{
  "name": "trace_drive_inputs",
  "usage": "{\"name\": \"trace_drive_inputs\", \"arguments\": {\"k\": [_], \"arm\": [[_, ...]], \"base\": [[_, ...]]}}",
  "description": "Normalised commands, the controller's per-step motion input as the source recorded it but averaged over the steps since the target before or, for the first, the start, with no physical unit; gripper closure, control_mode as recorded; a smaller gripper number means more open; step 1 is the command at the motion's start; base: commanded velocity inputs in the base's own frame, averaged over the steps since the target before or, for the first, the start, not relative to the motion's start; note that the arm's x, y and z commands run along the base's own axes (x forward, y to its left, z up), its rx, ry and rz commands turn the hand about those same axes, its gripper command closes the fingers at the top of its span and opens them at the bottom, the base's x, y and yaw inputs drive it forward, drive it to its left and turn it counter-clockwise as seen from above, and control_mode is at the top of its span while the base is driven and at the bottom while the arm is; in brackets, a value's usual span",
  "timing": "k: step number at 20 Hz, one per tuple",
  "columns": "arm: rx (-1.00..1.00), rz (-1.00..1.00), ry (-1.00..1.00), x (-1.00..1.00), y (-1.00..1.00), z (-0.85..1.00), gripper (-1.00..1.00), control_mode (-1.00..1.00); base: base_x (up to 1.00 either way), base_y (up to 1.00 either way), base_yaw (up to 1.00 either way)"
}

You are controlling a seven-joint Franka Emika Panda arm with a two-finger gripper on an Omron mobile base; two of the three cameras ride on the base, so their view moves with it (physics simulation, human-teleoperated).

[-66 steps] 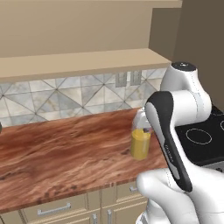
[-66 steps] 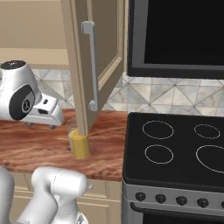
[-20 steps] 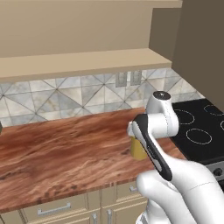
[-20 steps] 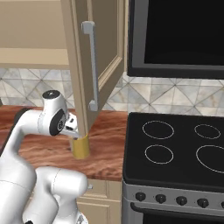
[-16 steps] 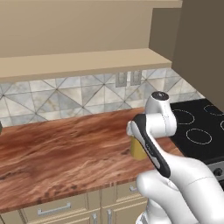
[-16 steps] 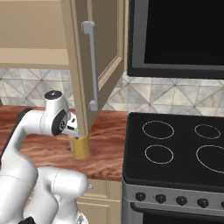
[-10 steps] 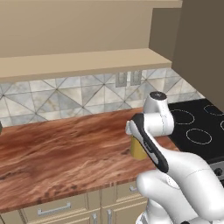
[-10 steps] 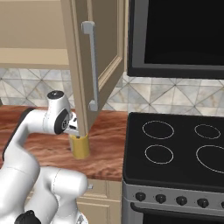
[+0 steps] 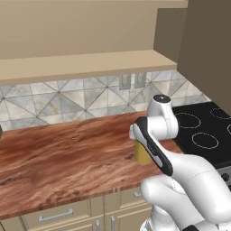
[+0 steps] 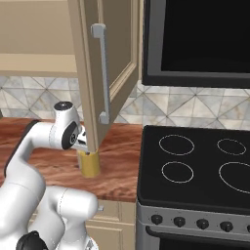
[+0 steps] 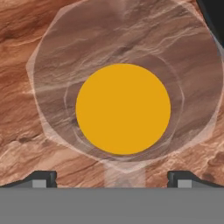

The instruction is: There is a tray on the dining counter. Grab the cup, mug, and pitcher and place them on the tray. The pitcher may be placed next to the tray if it cannot fit the tray.

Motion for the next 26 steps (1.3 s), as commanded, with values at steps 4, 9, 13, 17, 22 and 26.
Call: {"name": "trace_drive_inputs", "arguments": {"k": [4,9,13,17,22,26], "arm": [[0.00,0.00,0.00,0.00,0.00,-0.13,-1.00,-1.00],[0.00,0.00,0.00,0.00,0.00,-0.12,-1.00,-1.00],[0.00,0.00,0.00,0.00,0.00,-0.14,-1.00,-1.00],[0.00,0.00,0.00,0.00,0.00,-0.14,-1.00,-1.00],[0.00,0.00,0.00,0.00,0.00,-0.09,-1.00,-1.00],[0.00,0.00,0.00,0.00,0.00,0.00,-1.00,-1.00]], "base": [[0.00,0.00,0.00],[0.00,0.00,0.00],[0.00,0.00,0.00],[0.00,0.00,0.00],[0.00,0.00,0.00],[0.00,0.00,0.00]]}}
